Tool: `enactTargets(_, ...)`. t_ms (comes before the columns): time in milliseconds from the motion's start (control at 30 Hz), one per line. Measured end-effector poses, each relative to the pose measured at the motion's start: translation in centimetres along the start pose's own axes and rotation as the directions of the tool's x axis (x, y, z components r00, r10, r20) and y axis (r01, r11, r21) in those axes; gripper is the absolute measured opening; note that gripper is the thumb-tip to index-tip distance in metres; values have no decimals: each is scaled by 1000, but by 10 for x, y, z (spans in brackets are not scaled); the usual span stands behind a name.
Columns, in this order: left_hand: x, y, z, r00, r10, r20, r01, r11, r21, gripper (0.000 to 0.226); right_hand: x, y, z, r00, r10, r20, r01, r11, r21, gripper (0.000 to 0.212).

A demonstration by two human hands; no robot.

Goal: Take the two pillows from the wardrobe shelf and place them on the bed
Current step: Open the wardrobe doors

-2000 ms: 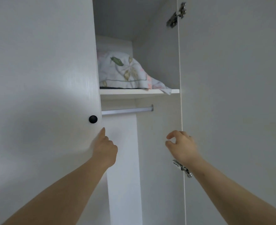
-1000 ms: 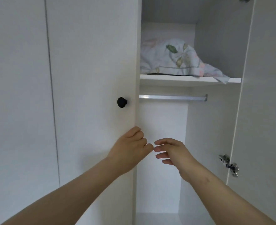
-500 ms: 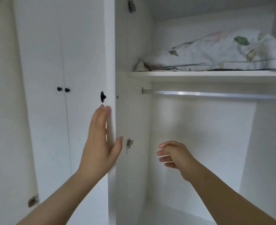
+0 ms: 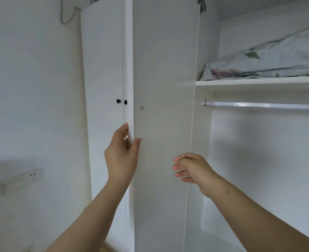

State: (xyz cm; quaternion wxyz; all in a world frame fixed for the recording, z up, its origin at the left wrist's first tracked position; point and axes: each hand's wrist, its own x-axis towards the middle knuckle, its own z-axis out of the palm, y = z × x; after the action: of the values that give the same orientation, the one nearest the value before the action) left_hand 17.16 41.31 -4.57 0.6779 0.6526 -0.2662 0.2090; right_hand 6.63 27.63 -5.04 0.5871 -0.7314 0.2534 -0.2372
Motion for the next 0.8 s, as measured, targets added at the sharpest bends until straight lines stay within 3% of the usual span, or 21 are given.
enactTargets(300, 2, -14, 5, 997, 75, -21, -75, 997, 15, 44, 17, -11, 14, 999, -22, 37, 23, 999, -30, 19)
enactTargets(433, 1, -12, 12, 994, 103, -47, -102, 994, 25, 55, 21, -10, 10, 999, -23, 36, 24, 999, -27, 18)
enactTargets(600, 1, 5, 23, 906, 397, -145, -360, 904, 229, 60, 25, -9, -3, 999, -27, 24, 28, 999, -21, 17)
enactTargets(700, -8, 21, 41, 855, 509, -97, -500, 860, 103, 53, 26, -9, -14, 999, -32, 11, 32, 999, -19, 15)
enactTargets(800, -18, 35, 67, 864, 503, 6, -501, 863, -66, 48, 25, -12, -32, 999, -37, -13, 37, 999, -7, 12)
